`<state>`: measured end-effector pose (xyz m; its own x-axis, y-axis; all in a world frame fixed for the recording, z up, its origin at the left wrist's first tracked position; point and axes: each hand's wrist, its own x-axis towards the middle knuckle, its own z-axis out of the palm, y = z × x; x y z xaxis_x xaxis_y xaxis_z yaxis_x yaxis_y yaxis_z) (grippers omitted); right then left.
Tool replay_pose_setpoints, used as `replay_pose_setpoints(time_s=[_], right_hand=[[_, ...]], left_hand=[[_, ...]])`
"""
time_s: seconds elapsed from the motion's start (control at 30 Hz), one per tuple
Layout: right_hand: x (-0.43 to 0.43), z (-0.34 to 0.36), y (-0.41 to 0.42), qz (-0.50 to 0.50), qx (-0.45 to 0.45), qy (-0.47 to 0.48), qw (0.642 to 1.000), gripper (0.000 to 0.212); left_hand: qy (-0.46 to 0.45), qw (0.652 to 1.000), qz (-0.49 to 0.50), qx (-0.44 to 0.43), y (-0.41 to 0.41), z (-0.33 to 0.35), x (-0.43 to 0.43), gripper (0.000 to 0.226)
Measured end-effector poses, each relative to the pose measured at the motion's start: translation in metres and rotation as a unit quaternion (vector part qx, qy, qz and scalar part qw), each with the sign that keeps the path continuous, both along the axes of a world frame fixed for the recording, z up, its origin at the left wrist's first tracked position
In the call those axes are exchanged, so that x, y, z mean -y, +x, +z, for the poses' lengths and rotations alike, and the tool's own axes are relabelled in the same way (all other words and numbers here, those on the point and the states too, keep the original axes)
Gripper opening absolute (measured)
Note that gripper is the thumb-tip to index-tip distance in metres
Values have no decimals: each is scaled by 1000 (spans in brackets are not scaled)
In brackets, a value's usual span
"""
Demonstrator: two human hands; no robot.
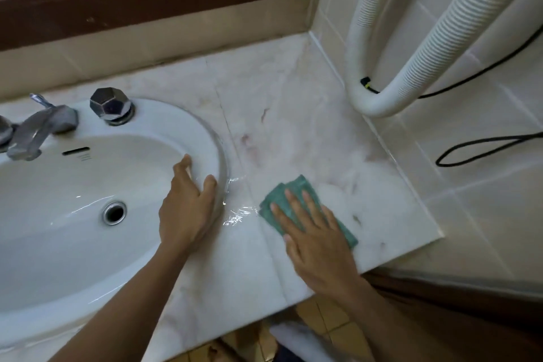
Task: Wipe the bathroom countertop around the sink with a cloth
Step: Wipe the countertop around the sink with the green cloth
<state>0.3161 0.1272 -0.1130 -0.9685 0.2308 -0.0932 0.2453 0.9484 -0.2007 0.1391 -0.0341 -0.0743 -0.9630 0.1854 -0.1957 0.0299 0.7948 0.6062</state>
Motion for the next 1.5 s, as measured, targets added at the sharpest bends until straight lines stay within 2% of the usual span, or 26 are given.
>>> replay_pose_setpoints(time_s=[0.1, 0.23, 0.33, 0.4, 0.47, 0.57, 0.63, 0.7, 0.77, 0.83, 0.9, 1.0, 1.1, 1.17, 1.27, 1.3, 1.37, 1.43, 1.5], right_hand=[[-60, 0, 17, -114, 14, 8, 993, 59], [-120, -1, -34, -217, 18, 24, 976, 61], [-123, -1, -98, -292, 21, 21, 956, 59], [-87, 0, -129, -326, 11, -8, 945, 61], [-26, 2, -133, -295, -22, -24, 955, 65], [65, 7, -91, -156, -31, -53, 986, 71], [85, 11, -43, -60, -17, -65, 996, 70], [59, 8, 4, -26, -26, -56, 998, 68], [6, 2, 40, -91, -17, -17, 996, 67], [-54, -2, 52, -198, 22, 17, 980, 64], [-94, -1, 35, -277, 53, 6, 959, 63], [-93, 2, -16, -339, 50, -11, 939, 64], [-38, 3, -52, -288, 3, -23, 957, 64], [17, 2, -58, -212, -30, -48, 976, 64], [96, 6, -47, -78, -22, -80, 994, 64], [111, 8, -39, -43, -18, -82, 996, 64], [118, 6, -20, 24, -16, -69, 997, 64], [101, 3, -2, 95, -16, -53, 994, 62], [70, -3, 6, 135, -20, -38, 990, 61]], left_hand=[[-21, 1000, 2, 2, 2, 1, -3, 65], [-48, 999, -12, -8, 0, -2, -7, 68], [-51, 999, -9, -13, -2, -3, -8, 64], [-49, 999, -8, -17, -3, -4, -8, 63], [-43, 999, -6, -15, -2, -3, -7, 63], [-35, 999, -12, -19, 0, 0, -6, 66], [-36, 999, -15, -21, 0, 0, -5, 66], [-38, 999, -14, -21, 0, -1, -4, 65], [-39, 999, -10, -23, 0, -3, -6, 65], [-46, 999, -5, -28, 0, -4, -8, 66], [-59, 998, -1, -32, 0, -4, -9, 66], [-52, 998, 2, -25, 1, -4, -10, 65], [-16, 999, 18, -20, 1, -4, -7, 61], [22, 999, 41, -11, 1, -4, -3, 58], [59, 998, 38, 7, 5, -2, 9, 55], [50, 998, 29, 14, 9, -1, 13, 53], [-40, 999, -8, 10, 21, -2, 24, 50], [-112, 992, -50, -30, 42, -5, 42, 57], [-129, 985, -88, -77, 62, -10, 69, 62]])
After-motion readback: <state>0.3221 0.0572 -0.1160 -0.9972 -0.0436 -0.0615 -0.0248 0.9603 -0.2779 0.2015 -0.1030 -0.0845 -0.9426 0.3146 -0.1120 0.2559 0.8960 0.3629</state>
